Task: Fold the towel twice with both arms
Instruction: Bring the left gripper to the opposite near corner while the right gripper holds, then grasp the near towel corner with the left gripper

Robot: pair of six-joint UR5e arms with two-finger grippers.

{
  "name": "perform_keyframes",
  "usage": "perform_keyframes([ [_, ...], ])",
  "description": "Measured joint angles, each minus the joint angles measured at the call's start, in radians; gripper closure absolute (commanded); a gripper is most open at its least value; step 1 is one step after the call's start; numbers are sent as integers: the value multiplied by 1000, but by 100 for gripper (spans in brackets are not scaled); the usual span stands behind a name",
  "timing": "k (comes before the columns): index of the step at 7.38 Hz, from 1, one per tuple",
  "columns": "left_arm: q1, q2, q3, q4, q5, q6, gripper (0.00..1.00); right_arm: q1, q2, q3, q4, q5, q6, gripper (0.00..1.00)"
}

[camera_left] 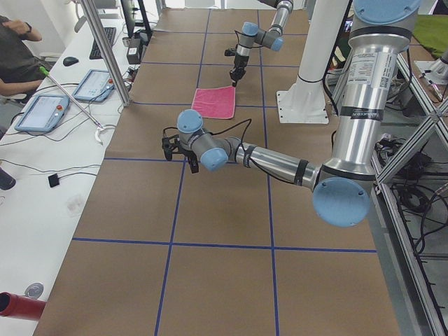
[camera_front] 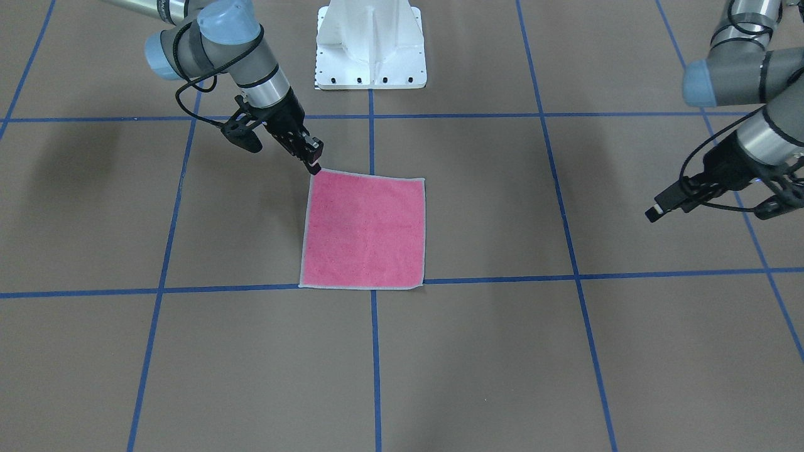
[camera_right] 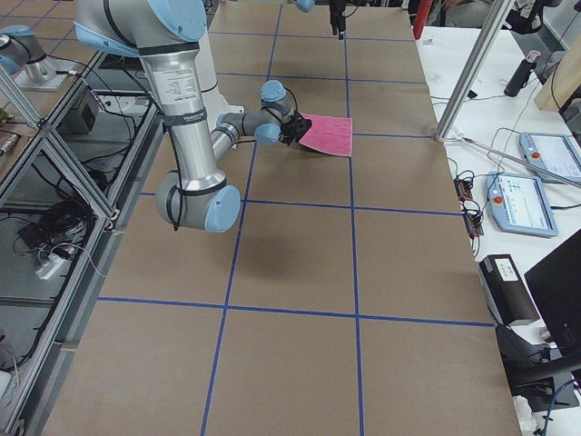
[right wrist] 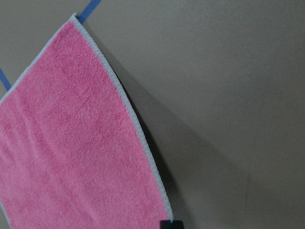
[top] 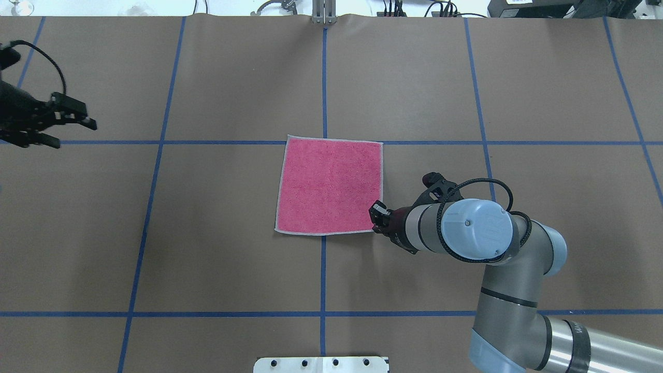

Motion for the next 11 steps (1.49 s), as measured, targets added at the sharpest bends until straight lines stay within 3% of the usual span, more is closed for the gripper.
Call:
perform_keyframes([
  [3,280,-83,-118,-32,242,-403,1,-4,-37,37,0,6,0,100],
  [6,547,-149,-164,12,501,-577,3,-4,-76,76,2,24,-1,100],
  [10,683,-249,-125,72,606,-638,22,-10,-86,77,2,32,-1,100],
  [11,691,-294,-83,73,613,-644,34,-13,-86,74,2,32,-1,100],
])
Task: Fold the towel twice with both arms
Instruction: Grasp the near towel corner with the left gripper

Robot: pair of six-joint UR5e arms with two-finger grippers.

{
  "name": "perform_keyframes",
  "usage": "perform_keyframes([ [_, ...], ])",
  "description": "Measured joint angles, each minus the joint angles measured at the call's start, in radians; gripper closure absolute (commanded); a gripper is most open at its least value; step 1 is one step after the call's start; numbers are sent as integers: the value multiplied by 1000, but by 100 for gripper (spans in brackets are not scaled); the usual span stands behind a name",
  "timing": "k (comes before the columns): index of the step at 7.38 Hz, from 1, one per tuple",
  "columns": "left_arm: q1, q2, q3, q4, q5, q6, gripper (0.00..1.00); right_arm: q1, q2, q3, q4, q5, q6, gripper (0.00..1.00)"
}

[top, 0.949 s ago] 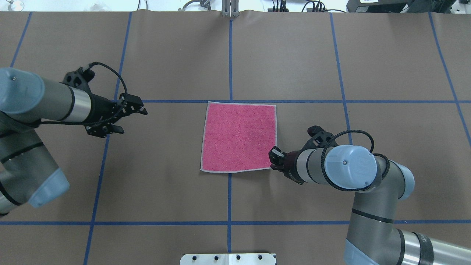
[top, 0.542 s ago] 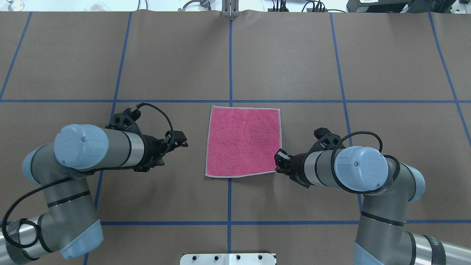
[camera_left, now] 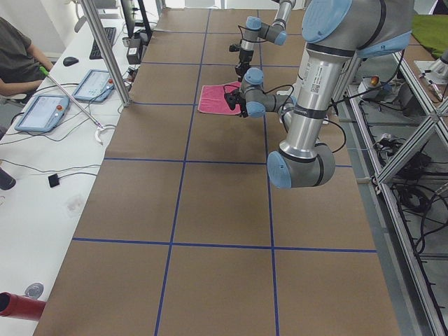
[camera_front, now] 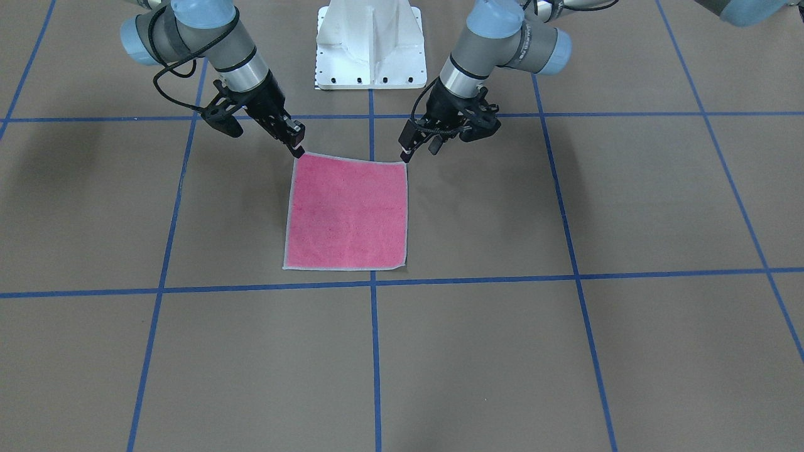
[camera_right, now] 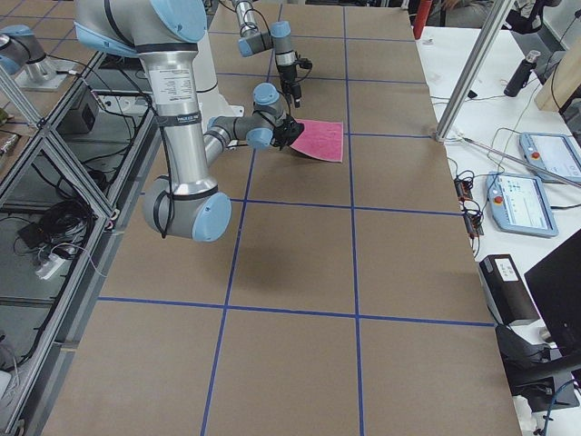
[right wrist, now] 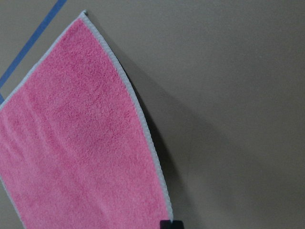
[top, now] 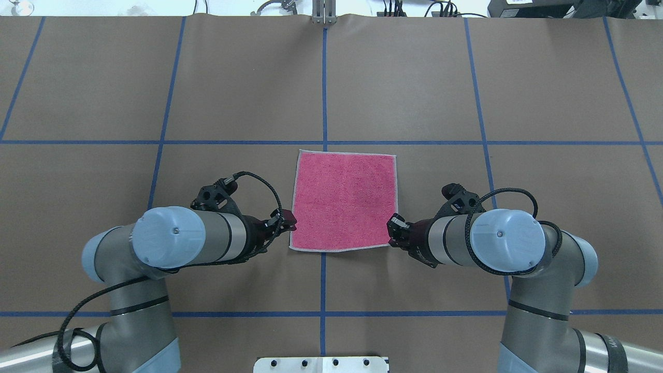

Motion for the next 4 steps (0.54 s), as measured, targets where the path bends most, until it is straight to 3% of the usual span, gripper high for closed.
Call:
perform_keyframes([
  [4,7,-50,61,0,4,-6,43,-3,4,-1,0,0,-1,100],
])
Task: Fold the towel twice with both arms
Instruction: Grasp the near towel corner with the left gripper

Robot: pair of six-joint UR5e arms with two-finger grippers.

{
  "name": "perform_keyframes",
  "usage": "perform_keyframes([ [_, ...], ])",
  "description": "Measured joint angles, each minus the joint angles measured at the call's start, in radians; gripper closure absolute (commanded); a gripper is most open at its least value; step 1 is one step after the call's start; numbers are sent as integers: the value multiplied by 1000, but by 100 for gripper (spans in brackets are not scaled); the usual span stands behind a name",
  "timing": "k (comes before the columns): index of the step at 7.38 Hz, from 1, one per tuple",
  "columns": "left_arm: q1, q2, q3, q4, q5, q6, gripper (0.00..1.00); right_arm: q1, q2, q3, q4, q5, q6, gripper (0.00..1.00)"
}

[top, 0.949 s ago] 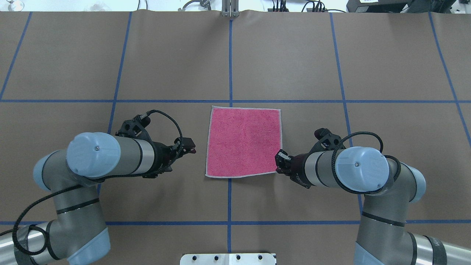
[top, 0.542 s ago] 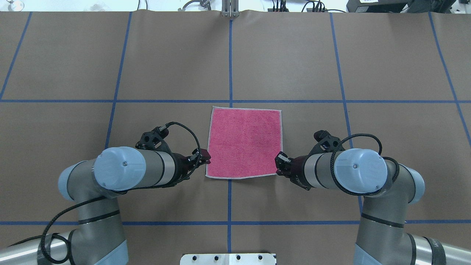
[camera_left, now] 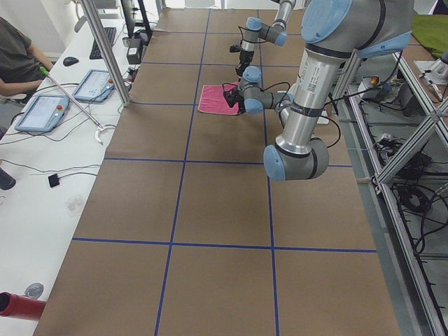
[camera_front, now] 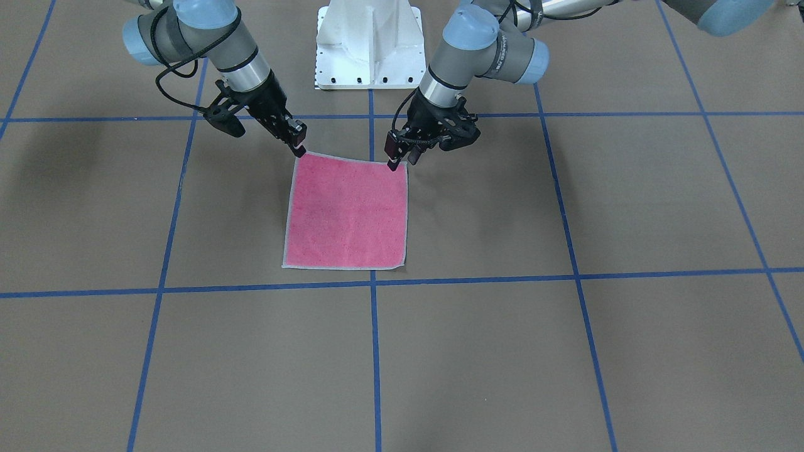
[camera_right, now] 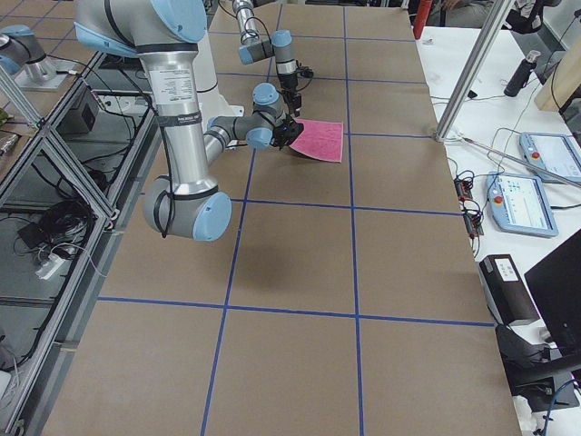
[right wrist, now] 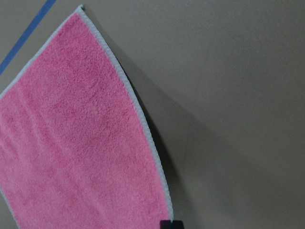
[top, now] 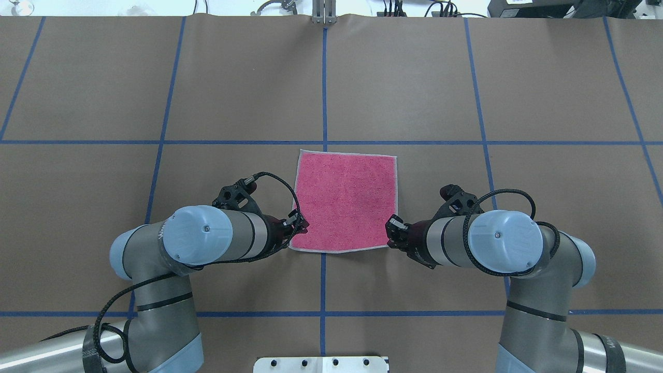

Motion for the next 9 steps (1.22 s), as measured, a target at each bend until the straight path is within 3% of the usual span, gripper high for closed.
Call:
perform_keyframes([
  [7,13,13,8,1,0,-2,55,0,0,5,0,0,1,100],
  [9,14,13,10,0,-1,-3,64,0,0,5,0,0,0,100],
])
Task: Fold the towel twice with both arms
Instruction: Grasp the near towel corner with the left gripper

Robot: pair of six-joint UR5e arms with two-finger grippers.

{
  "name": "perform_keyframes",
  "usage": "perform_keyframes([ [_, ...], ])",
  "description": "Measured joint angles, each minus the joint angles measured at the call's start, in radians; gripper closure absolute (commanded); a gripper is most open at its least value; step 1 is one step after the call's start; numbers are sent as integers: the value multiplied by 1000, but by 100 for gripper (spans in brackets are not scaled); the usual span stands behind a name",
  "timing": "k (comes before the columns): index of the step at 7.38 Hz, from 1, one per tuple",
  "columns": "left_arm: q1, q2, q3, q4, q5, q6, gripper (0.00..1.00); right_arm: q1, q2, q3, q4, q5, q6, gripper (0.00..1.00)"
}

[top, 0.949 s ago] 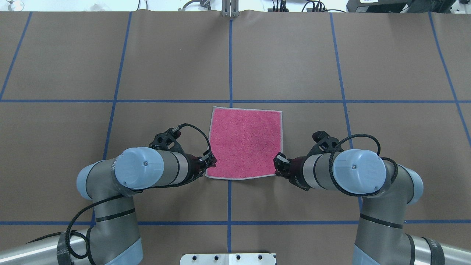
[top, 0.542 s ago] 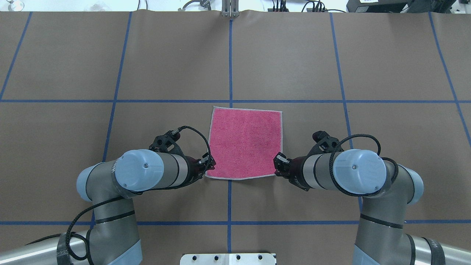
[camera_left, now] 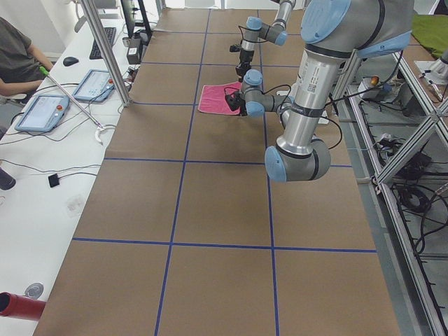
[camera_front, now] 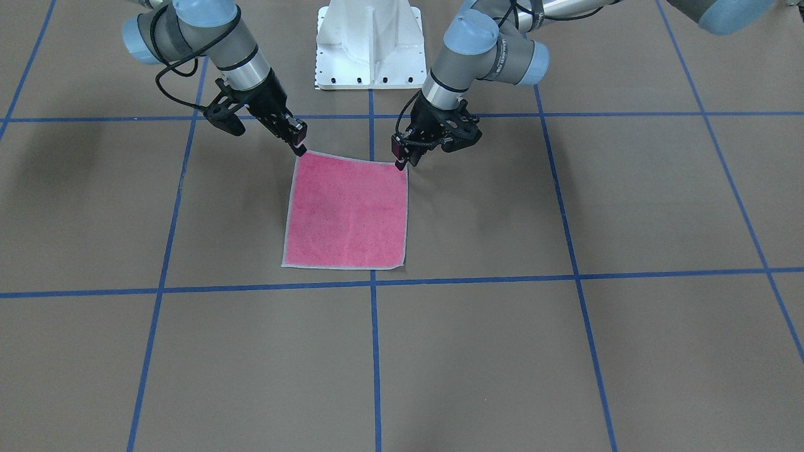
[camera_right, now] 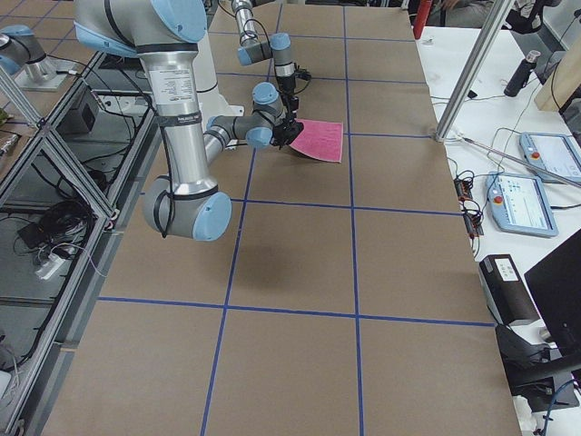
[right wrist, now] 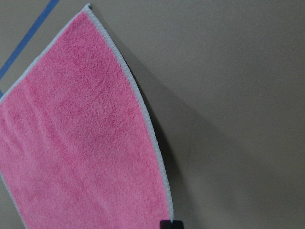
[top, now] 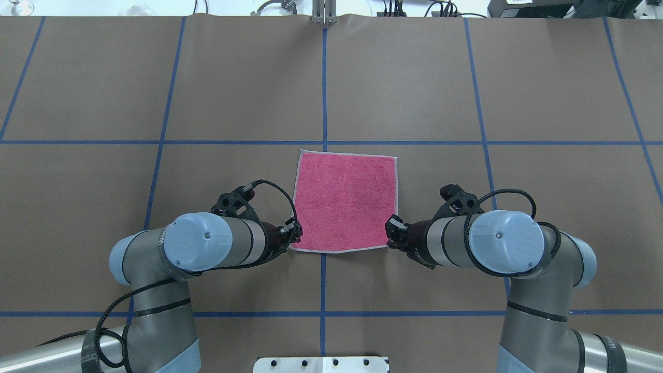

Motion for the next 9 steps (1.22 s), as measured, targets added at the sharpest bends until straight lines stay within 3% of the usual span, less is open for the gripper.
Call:
perform_keyframes([
  [5,6,1,1,0,-1,0,68,1,0,1,0,0,0,100],
  [6,7,1,1,0,-1,0,76,1,0,1,0,0,0,100],
  [9,8,1,1,0,-1,1,85,1,0,1,0,0,0,100],
])
